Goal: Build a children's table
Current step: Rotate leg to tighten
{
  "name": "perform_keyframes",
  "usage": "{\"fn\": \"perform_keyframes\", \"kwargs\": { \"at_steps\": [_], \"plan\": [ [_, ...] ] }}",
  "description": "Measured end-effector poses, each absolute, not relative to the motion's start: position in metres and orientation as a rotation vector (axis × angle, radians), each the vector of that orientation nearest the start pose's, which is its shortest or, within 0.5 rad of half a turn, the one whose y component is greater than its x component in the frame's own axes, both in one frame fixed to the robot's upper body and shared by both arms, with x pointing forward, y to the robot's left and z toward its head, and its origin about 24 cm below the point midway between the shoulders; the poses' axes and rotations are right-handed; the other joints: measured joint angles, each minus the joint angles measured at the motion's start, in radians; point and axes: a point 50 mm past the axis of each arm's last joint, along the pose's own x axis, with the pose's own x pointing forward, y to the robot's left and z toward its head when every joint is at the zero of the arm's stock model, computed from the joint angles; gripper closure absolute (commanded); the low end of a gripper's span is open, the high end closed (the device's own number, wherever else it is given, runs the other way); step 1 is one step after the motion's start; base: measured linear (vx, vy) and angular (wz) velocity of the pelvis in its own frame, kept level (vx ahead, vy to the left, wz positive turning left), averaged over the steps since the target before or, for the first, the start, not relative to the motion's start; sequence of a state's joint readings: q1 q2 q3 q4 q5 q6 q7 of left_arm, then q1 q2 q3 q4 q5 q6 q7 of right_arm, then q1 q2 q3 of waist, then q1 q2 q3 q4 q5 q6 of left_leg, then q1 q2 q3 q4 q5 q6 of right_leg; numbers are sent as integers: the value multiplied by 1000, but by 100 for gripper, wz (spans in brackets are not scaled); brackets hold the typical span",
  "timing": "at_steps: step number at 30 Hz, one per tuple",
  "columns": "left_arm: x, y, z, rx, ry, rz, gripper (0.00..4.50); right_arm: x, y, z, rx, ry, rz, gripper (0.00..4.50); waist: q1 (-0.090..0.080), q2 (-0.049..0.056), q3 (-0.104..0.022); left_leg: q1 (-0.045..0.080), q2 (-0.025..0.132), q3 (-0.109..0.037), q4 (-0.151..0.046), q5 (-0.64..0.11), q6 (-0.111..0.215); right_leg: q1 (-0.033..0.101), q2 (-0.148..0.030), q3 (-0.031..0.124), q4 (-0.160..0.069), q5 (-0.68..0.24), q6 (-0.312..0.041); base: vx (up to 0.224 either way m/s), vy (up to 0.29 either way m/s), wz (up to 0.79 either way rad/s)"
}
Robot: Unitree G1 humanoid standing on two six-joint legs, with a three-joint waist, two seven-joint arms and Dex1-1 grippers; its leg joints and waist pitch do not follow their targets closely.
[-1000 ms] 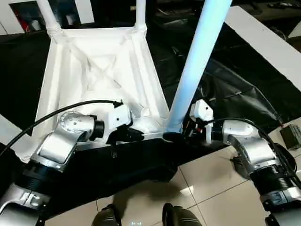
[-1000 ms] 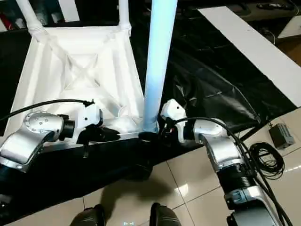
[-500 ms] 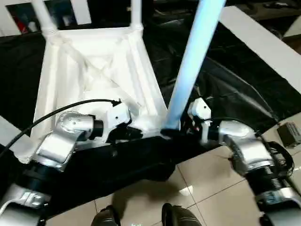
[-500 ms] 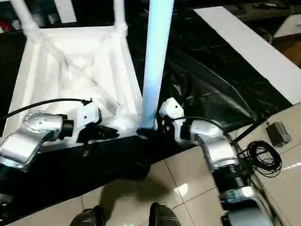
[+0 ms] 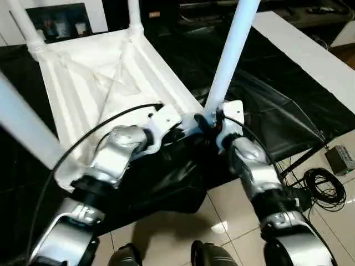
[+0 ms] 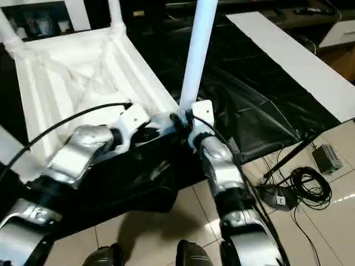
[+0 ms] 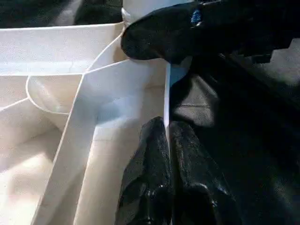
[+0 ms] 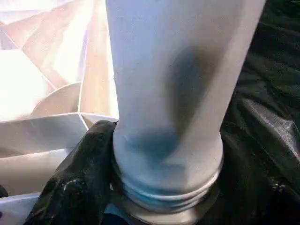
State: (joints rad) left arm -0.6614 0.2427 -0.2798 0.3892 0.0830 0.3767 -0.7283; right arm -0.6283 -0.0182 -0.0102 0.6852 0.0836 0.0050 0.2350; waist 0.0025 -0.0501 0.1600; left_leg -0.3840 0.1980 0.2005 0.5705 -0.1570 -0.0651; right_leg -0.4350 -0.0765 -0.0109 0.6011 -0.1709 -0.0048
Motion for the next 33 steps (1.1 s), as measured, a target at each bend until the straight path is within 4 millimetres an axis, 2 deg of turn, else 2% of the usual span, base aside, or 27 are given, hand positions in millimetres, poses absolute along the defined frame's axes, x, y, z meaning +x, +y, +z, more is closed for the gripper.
{"fn": "perform_keyframes", "kwargs": {
  "at_steps": [1,3,7,8,11,15,19,26,32,33],
  "plan": [
    [343,90,92,452,301,-908,450,358,-97,67,26,84,376,142,0,0,0,0,0,0,0,0,0,0,0,0,0,0,0,0,0,0],
    [343,91,93,454,299,-913,450,358,-97,67,22,79,387,107,0,0,0,-1,0,0,-1,0,0,0,0,0,0,3,-4,0,0,0],
    [341,95,94,465,293,-926,450,356,-97,68,25,68,445,85,0,0,0,-1,0,0,-3,0,0,-2,0,-1,-1,6,1,0,0,0],
    [340,96,94,467,291,-929,450,355,-98,68,23,66,463,63,0,0,0,-1,0,0,-3,0,0,-3,0,-1,-1,6,1,0,0,0],
    [337,99,97,478,278,-945,450,353,-103,71,10,55,540,40,-2,0,0,-2,0,0,-7,0,0,-5,0,-2,-1,6,1,0,0,0],
    [329,114,98,499,273,-1012,450,345,-120,82,-86,53,759,40,1,0,0,-3,1,0,-13,0,0,-6,2,-3,-3,5,3,0,0,0],
    [322,124,99,497,287,-1091,450,338,-125,95,-170,33,927,40,5,0,0,-3,4,0,-15,2,3,-6,4,-4,-6,4,2,0,0,0],
    [304,140,98,502,306,-1264,450,319,-139,85,-238,129,1123,40,15,4,3,-4,3,2,-15,-1,0,-6,3,-3,-8,4,2,0,0,0],
    [299,142,97,500,327,-1317,450,315,-140,84,-247,153,1192,40,16,5,5,-3,4,3,-15,-1,0,-6,3,-3,-7,4,2,0,0,0],
    [299,143,97,499,329,-1321,450,315,-139,84,-236,153,1197,55,16,5,5,-3,4,3,-15,-1,0,-6,3,-3,-7,4,2,0,0,0]
  ]
}}
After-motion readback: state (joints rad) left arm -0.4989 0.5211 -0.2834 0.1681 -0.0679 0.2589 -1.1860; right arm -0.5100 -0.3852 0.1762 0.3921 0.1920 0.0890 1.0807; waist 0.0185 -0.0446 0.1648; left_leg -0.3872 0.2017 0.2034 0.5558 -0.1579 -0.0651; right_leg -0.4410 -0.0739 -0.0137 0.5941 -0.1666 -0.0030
